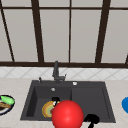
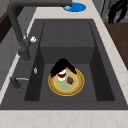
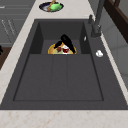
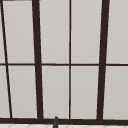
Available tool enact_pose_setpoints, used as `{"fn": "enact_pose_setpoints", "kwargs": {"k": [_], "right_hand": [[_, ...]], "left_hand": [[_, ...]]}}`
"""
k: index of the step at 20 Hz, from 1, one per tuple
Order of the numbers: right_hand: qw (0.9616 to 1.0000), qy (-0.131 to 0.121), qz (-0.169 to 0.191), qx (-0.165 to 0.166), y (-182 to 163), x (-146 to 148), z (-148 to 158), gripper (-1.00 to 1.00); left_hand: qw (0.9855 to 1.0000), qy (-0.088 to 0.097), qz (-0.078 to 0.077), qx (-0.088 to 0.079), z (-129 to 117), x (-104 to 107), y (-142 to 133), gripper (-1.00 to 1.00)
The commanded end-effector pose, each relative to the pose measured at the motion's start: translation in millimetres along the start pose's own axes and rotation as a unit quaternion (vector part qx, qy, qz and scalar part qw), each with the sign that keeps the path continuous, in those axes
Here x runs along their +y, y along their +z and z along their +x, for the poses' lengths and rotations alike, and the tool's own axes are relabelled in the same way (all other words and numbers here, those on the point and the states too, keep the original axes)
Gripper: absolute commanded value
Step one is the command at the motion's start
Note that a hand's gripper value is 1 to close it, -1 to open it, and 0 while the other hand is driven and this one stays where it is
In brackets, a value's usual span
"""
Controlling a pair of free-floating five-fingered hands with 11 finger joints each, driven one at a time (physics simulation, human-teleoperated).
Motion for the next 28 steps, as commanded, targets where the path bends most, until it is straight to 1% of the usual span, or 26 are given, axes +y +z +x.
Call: {"fn": "enact_pose_setpoints", "kwargs": {"k": [1, 3, 5, 8, 9, 10, 11, 12, 13, 17, 18, 19, 20, 21, 22, 23, 24, 25, 28], "right_hand": [[1.0, 0.0, 0.0, 0.0, 0, 0, 0, 0.0], [1.0, 0.0, 0.0, 0.0, 0, 0, 0, 0.0], [1.0, 0.0, 0.0, 0.0, 0, 0, 0, 0.0], [1.0, 0.0, 0.0, 0.0, 0, 0, 0, 0.0], [1.0, 0.0, 0.0, 0.0, 0, 0, 0, 0.0], [1.0, 0.0, 0.0, 0.0, 0, 0, 0, 0.0], [1.0, 0.0, 0.0, 0.0, 0, 0, 0, 0.0], [1.0, 0.0, 0.0, 0.0, 0, 0, 0, 0.0], [1.0, 0.0, 0.0, 0.0, 0, 0, 0, 0.0], [1.0, 0.0, 0.0, 0.0, 0, 0, 0, 0.0], [1.0, 0.0, 0.0, 0.0, 0, 0, 0, 0.0], [1.0, 0.0, 0.0, 0.0, 0, 0, 0, 0.0], [1.0, 0.0, 0.0, 0.0, 0, 0, 0, 0.0], [1.0, 0.0, 0.0, 0.0, 0, 0, 0, 0.0], [1.0, 0.0, 0.0, 0.0, 0, 0, 0, 0.0], [1.0, 0.0, 0.0, 0.0, 0, 0, 0, 0.0], [1.0, 0.0, 0.0, 0.0, 0, 0, 0, 0.0], [1.0, 0.0, 0.0, 0.0, 0, 0, 0, 0.0], [1.0, 0.0, 0.0, 0.0, 0, 0, 0, 0.0]], "left_hand": [[1.0, -0.001, 0.006, 0.006, -2, -1, 0, -1.0], [0.9999, -0.001, 0.009, 0.009, -9, -1, 1, -1.0], [0.9999, -0.007, 0.009, 0.008, -15, -2, 2, -1.0], [0.9999, -0.011, 0.01, 0.001, -21, -5, 4, -1.0], [0.9999, -0.012, 0.01, 0.0, -23, -5, 5, 1.0], [0.9998, -0.017, -0.003, -0.009, -24, -4, 8, 1.0], [0.9988, -0.045, -0.004, -0.016, -24, -3, 10, 1.0], [0.9982, -0.057, -0.003, -0.018, -20, 1, 10, 1.0], [0.9979, -0.063, 0.001, -0.018, -17, 2, 11, 1.0], [0.9977, -0.066, 0.001, -0.012, -14, 3, 8, 1.0], [0.9974, -0.071, 0.0, -0.012, -14, 3, 8, 1.0], [0.9972, -0.074, -0.004, -0.012, -14, 3, 8, 1.0], [0.9968, -0.078, -0.003, -0.017, -13, 4, 7, 1.0], [0.9957, -0.09, -0.001, -0.024, -11, 6, 7, 1.0], [0.9957, -0.088, 0.002, -0.029, -8, 8, 7, 1.0], [0.995, -0.093, 0.001, -0.035, -6, 12, 7, 1.0], [0.9961, -0.084, 0.008, -0.023, -8, 15, 10, 1.0], [0.9958, -0.089, 0.004, -0.022, -1, 19, 6, 1.0], [0.9955, -0.094, 0.0, -0.012, 14, 32, 13, 1.0]]}}
